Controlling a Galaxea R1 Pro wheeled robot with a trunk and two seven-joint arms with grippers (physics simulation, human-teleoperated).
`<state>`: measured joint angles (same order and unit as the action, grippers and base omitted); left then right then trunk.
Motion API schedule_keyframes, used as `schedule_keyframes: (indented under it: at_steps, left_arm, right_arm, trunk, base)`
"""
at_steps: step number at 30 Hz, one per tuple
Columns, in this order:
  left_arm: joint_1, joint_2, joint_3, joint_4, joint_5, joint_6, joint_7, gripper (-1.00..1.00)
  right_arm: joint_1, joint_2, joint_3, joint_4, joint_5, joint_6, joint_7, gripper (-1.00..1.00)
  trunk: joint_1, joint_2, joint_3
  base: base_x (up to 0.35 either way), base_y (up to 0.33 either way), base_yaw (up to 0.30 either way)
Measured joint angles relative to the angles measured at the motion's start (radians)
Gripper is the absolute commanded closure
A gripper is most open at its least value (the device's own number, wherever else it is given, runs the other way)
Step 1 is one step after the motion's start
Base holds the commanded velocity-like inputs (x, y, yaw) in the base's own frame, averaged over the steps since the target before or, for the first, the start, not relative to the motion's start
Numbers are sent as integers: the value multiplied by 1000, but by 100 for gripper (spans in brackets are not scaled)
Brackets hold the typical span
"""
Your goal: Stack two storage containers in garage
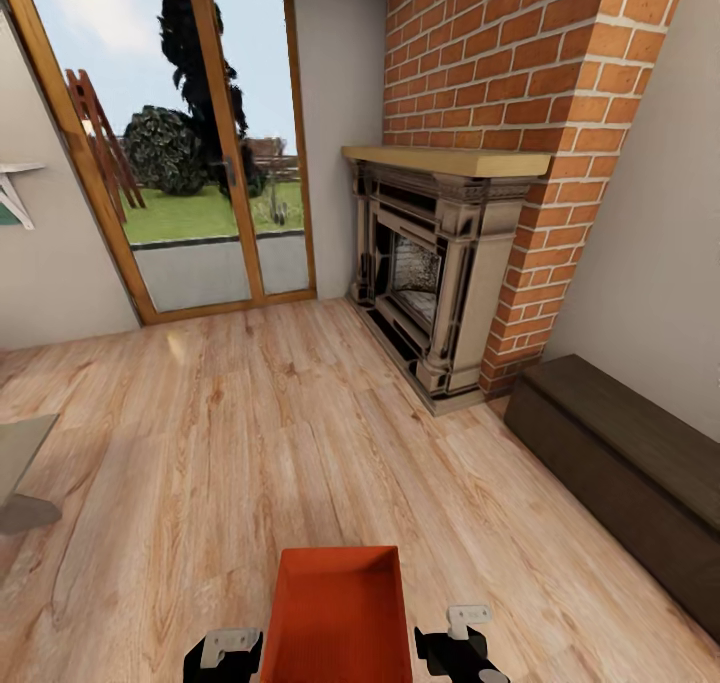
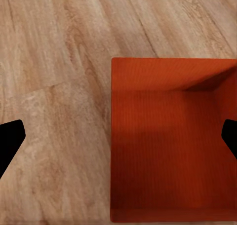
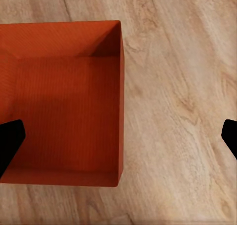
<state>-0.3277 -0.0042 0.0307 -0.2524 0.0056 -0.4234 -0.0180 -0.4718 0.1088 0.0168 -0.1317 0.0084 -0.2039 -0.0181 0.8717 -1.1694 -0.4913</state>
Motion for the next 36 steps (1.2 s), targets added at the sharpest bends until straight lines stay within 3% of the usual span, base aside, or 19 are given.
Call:
schedule_keyframes:
  at_steps: [36]
  left_arm:
    - [0,0,0,0,0,0,0,-100]
  right_arm:
    - [0,0,0,0,0,0,0,-100]
  trunk:
    - [0,0,0]
  base:
    - [14,28,0]
